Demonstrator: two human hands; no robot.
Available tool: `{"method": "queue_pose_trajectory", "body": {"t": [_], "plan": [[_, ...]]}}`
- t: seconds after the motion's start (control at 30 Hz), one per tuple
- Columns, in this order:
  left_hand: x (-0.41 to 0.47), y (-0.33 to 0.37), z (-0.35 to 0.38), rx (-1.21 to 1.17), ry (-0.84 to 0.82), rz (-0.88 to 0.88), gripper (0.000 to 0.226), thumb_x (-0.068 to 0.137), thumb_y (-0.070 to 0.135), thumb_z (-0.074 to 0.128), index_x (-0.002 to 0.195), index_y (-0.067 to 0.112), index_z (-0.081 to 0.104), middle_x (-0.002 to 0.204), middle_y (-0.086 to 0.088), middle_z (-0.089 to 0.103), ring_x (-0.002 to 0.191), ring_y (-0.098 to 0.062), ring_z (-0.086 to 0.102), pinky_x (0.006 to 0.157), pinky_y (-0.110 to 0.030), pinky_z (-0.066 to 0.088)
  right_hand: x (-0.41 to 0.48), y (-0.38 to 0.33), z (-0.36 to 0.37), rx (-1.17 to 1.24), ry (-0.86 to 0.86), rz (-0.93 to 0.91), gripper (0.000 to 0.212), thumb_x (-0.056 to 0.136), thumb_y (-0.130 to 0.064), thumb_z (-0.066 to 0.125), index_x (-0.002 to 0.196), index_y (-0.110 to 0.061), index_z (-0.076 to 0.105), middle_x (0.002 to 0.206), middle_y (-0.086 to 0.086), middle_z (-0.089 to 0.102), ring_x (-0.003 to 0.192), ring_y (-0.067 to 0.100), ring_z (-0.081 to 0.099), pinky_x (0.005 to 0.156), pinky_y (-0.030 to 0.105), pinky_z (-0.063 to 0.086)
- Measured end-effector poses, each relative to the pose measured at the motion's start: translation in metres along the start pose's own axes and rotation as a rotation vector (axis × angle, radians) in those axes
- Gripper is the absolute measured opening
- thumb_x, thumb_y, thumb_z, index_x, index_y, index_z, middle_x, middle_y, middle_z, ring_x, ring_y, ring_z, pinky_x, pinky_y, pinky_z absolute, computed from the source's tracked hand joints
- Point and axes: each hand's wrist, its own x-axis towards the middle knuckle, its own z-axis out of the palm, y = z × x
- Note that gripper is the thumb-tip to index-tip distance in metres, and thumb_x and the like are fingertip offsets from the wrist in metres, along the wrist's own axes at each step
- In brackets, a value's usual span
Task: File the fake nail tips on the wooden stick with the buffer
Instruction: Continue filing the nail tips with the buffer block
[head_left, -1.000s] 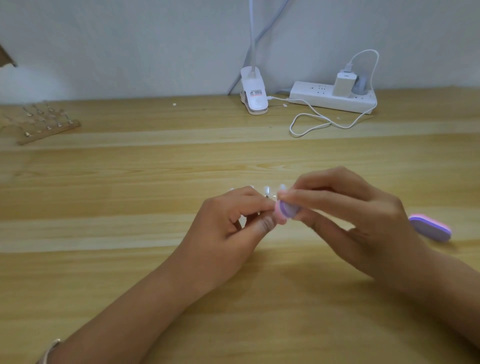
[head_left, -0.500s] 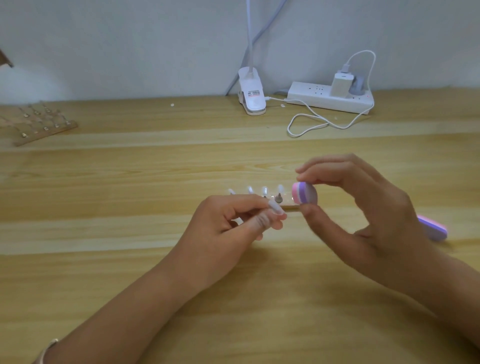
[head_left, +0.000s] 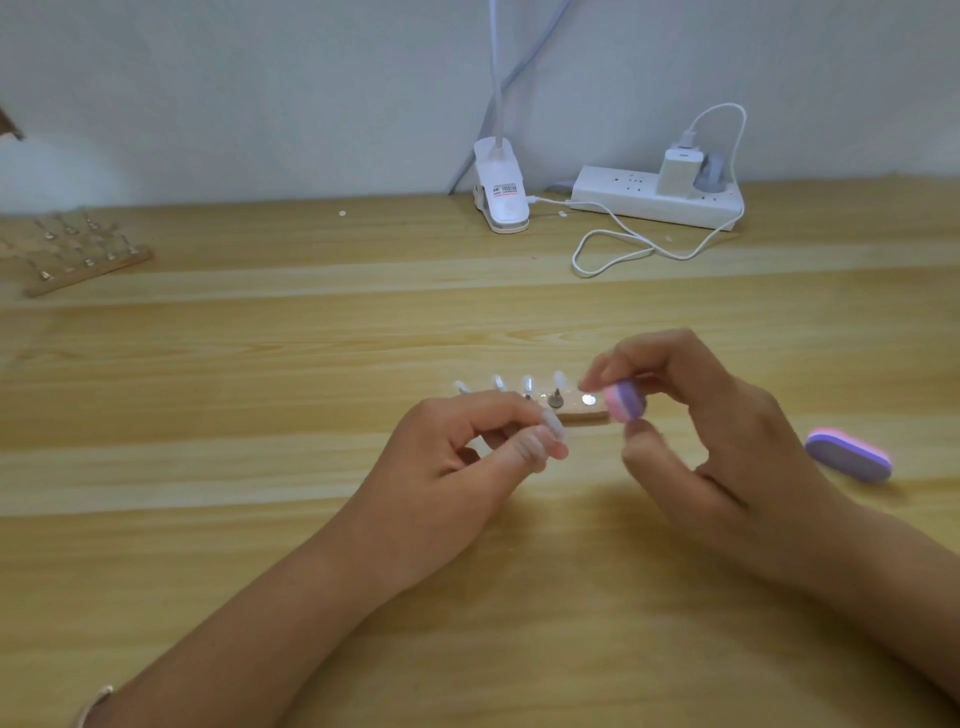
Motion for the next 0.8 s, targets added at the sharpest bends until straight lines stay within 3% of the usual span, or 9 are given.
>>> {"method": "queue_pose_trajectory", "body": {"t": [0.07, 0.13, 0.23, 0.3, 0.5, 0.6, 0.7, 0.8], "plan": [[0.001, 0.001, 0.001, -0.033, -0.049, -0.003, 0.014, 0.091, 0.018, 0.062, 0.085, 0.016, 0.075, 0.079, 0.008, 0.070, 0.071, 0.001, 0.060, 0.054, -0.008, 0.040, -0.001, -0.006, -0.004, 0.066, -0.019, 0.034, 0.020, 0.082, -0.014, 0.037, 0.098, -0.013, 0.048, 0.084, 0.007, 0.053, 0.072, 0.011, 0.049, 0.067, 0.019, 0.040], [0.001, 0.000, 0.002, -0.058, -0.077, 0.018, 0.013, 0.093, 0.011, 0.062, 0.088, 0.010, 0.074, 0.079, 0.011, 0.069, 0.070, 0.002, 0.059, 0.057, -0.004, 0.040, -0.001, -0.011, -0.005, 0.061, -0.056, 0.018, 0.023, 0.081, -0.015, 0.037, 0.101, -0.014, 0.048, 0.082, 0.006, 0.050, 0.069, 0.007, 0.043, 0.065, 0.010, 0.033], [0.002, 0.000, 0.003, -0.053, -0.094, 0.059, 0.013, 0.092, 0.015, 0.062, 0.087, 0.017, 0.074, 0.076, 0.014, 0.066, 0.067, 0.000, 0.056, 0.056, -0.005, 0.039, -0.001, -0.011, 0.000, 0.002, -0.071, -0.024, 0.022, 0.087, -0.022, 0.050, 0.110, -0.023, 0.050, 0.084, -0.007, 0.047, 0.076, 0.007, 0.046, 0.071, 0.009, 0.036], [0.002, 0.001, 0.003, -0.057, -0.096, 0.072, 0.016, 0.090, 0.017, 0.061, 0.082, 0.026, 0.072, 0.078, 0.003, 0.068, 0.065, 0.000, 0.054, 0.055, -0.007, 0.039, -0.001, -0.008, 0.002, -0.029, -0.068, -0.050, 0.023, 0.090, -0.025, 0.056, 0.114, -0.023, 0.054, 0.088, -0.014, 0.047, 0.082, 0.003, 0.049, 0.076, 0.009, 0.038], [0.001, 0.001, 0.001, -0.099, -0.097, 0.072, 0.015, 0.089, 0.020, 0.061, 0.080, 0.026, 0.071, 0.079, -0.001, 0.068, 0.066, -0.002, 0.053, 0.054, -0.012, 0.038, 0.000, 0.001, 0.003, -0.049, -0.044, -0.078, 0.021, 0.094, -0.023, 0.064, 0.109, -0.009, 0.067, 0.086, -0.001, 0.055, 0.083, 0.007, 0.051, 0.080, 0.017, 0.041], [0.001, 0.000, 0.001, -0.127, -0.091, 0.085, 0.014, 0.089, 0.019, 0.063, 0.079, 0.025, 0.072, 0.078, -0.008, 0.066, 0.065, -0.005, 0.052, 0.053, -0.014, 0.038, 0.001, 0.001, 0.002, -0.058, -0.026, -0.097, 0.021, 0.093, -0.024, 0.065, 0.108, -0.009, 0.069, 0.086, -0.014, 0.049, 0.083, -0.001, 0.050, 0.080, 0.011, 0.037], [0.000, -0.002, 0.001, -0.160, -0.088, 0.104, 0.012, 0.088, 0.024, 0.064, 0.082, 0.028, 0.074, 0.071, 0.005, 0.063, 0.064, -0.005, 0.052, 0.054, -0.013, 0.039, 0.002, 0.002, 0.004, -0.052, 0.007, -0.116, 0.022, 0.092, -0.022, 0.066, 0.100, -0.002, 0.070, 0.090, -0.024, 0.045, 0.083, -0.007, 0.049, 0.079, 0.008, 0.036], [0.000, -0.005, 0.002, -0.125, -0.071, 0.131, 0.014, 0.087, 0.024, 0.063, 0.082, 0.019, 0.075, 0.070, 0.014, 0.062, 0.062, -0.002, 0.051, 0.054, -0.013, 0.039, 0.001, 0.002, 0.007, -0.021, 0.023, -0.117, 0.024, 0.091, -0.022, 0.066, 0.092, 0.003, 0.068, 0.091, -0.028, 0.045, 0.083, -0.009, 0.051, 0.077, 0.006, 0.036]]}}
